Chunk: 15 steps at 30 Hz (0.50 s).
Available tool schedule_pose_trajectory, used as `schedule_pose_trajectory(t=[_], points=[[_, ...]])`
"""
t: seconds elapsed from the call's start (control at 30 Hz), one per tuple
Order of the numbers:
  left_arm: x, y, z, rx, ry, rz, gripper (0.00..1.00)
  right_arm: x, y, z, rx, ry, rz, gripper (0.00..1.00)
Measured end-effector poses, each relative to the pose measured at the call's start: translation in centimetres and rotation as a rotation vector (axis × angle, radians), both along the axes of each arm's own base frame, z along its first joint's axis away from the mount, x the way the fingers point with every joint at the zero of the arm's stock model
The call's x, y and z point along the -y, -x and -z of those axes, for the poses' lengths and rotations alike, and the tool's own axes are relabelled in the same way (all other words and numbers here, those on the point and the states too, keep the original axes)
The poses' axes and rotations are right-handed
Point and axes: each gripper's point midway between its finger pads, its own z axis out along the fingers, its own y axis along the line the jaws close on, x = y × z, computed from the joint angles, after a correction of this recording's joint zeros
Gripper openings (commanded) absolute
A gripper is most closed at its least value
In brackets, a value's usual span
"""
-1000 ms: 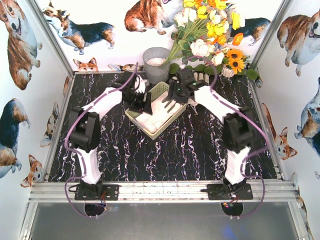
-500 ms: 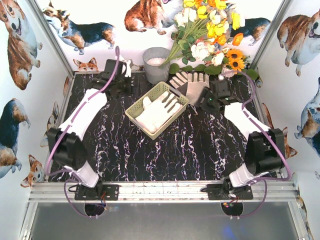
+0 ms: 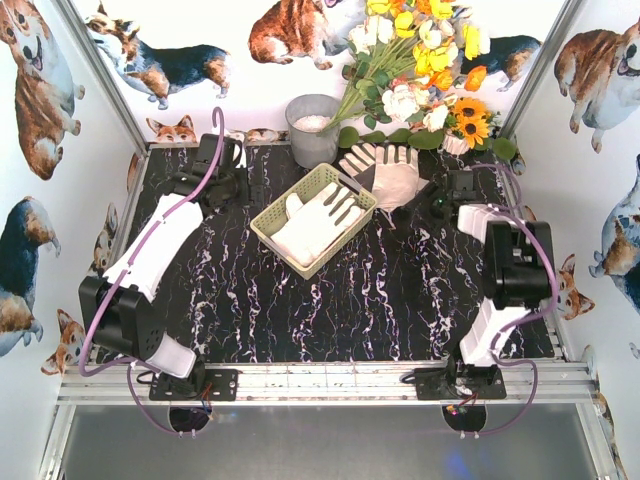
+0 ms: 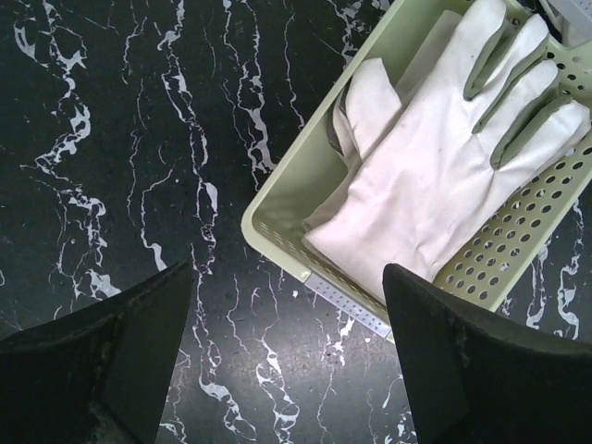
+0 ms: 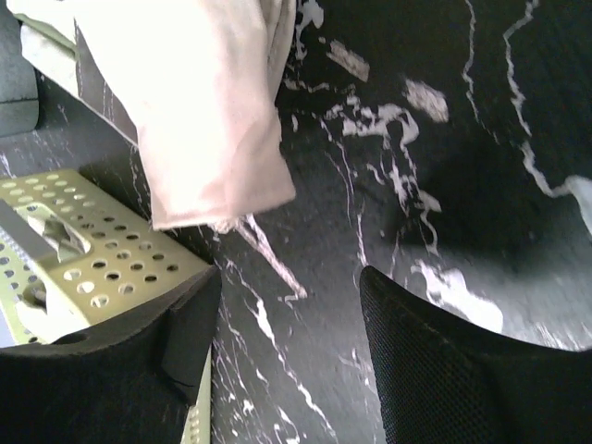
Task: Put the gloves into the storage basket
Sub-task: Turn over the glove at the center of the board.
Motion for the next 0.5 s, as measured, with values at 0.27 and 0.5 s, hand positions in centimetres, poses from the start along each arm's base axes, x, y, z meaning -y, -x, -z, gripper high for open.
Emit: schedule_pose_trajectory(t=[0.27, 0.5], points=[[-0.8, 0.1, 0.0, -0.007, -0.020, -0.027, 0.78, 0.0, -2.8, 2.1, 0.010, -0.082, 0.032, 0.48], [-1.2, 0.3, -0.1, -0.010, -0.033, -0.038, 0.78, 0.5, -4.7, 1.9, 0.041, -0.102, 0.041, 0.33]])
